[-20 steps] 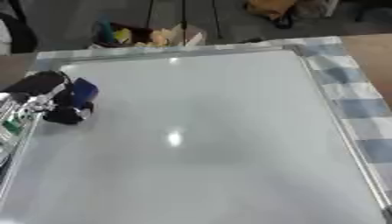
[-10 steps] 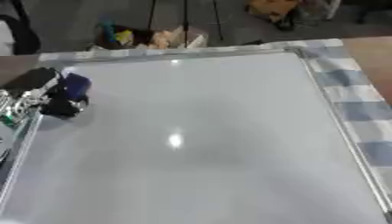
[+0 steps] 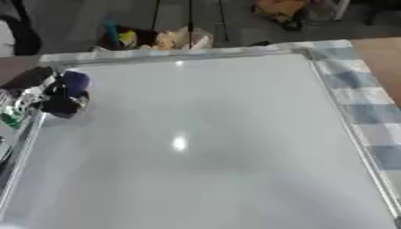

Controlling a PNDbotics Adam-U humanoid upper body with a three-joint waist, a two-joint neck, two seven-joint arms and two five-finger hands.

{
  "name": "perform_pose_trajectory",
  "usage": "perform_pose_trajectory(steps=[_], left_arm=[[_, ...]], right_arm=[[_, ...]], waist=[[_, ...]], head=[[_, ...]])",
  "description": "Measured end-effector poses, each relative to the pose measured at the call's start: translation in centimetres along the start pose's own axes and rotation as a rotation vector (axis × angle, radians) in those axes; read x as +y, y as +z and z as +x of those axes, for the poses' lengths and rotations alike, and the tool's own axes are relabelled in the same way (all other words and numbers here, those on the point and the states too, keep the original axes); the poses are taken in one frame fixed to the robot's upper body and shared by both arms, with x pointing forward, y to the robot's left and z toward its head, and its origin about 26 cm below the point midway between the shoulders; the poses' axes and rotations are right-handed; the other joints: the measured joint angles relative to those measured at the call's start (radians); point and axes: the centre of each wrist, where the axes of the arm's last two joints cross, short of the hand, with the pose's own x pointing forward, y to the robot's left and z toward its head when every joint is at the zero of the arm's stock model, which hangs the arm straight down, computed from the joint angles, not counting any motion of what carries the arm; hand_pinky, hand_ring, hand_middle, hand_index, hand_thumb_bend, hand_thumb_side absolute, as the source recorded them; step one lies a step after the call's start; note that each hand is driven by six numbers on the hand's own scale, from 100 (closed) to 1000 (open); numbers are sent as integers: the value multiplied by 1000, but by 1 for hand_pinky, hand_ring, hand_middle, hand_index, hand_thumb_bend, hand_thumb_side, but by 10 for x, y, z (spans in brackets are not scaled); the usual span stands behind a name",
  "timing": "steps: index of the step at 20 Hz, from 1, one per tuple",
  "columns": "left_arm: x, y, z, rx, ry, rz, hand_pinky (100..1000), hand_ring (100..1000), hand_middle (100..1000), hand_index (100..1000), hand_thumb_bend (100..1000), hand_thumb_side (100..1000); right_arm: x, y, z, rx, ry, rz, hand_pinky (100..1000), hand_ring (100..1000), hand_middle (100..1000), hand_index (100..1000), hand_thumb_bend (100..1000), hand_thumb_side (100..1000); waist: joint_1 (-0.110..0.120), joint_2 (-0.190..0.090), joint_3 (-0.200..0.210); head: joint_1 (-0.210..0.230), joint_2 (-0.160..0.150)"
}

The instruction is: Wipe the whiteboard clean with a brush.

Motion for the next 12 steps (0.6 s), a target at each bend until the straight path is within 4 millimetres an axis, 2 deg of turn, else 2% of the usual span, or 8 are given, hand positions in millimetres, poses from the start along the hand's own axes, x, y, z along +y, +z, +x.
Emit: perform_pose_trajectory(steps=[12], left_arm=[[-2, -3, -7, 42, 32, 4, 235, 420, 373, 183, 100, 499]], right_arm=[[0, 0, 0, 1, 0, 0, 793, 818, 745, 796, 100, 903]], waist=[[0, 0, 5]], head=[[0, 0]])
